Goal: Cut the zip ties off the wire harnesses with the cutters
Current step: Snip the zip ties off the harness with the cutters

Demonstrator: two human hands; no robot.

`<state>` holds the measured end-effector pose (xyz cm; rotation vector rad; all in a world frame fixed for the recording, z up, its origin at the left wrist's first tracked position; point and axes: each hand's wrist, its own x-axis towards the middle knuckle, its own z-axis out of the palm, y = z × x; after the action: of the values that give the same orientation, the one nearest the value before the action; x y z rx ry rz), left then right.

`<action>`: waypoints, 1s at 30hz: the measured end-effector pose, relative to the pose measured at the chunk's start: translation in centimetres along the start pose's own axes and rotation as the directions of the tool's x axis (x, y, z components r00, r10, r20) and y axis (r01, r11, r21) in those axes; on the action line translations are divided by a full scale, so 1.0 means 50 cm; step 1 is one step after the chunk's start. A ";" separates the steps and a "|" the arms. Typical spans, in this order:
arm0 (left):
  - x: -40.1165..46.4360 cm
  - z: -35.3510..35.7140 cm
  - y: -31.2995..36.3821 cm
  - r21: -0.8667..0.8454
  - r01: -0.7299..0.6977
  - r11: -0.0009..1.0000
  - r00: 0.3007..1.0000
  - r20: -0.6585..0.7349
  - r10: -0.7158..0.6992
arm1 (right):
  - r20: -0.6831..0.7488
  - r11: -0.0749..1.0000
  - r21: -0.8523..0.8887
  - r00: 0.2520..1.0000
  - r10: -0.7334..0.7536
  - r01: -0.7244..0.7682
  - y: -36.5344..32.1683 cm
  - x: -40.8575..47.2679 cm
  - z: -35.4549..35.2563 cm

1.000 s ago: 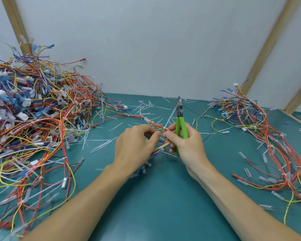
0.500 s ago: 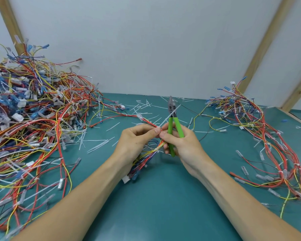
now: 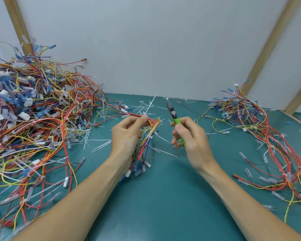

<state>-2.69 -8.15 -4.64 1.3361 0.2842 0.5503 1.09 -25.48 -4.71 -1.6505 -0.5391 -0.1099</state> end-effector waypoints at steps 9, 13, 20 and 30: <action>-0.012 0.002 -0.001 0.191 -0.269 0.944 0.963 0.034 0.268 | -0.006 0.922 -0.362 0.988 -0.154 0.141 0.002 -0.004 0.002; -0.011 0.003 0.007 0.099 -0.260 0.960 0.965 0.061 0.255 | -0.066 0.973 -0.206 0.991 -0.121 0.105 -0.006 -0.002 -0.008; -0.009 0.008 0.000 0.082 -0.221 0.972 0.967 0.150 0.207 | 0.068 0.976 0.081 0.976 -0.208 0.202 -0.032 -0.014 0.016; -0.017 0.011 -0.005 0.127 -0.265 0.956 0.940 0.257 0.227 | 0.128 0.991 0.103 0.989 0.074 -0.088 -0.014 -0.006 0.016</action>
<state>-3.07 -9.09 -4.88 1.5912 -0.0411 0.5772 0.35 -24.75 -4.31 -1.5776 -0.5612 0.0806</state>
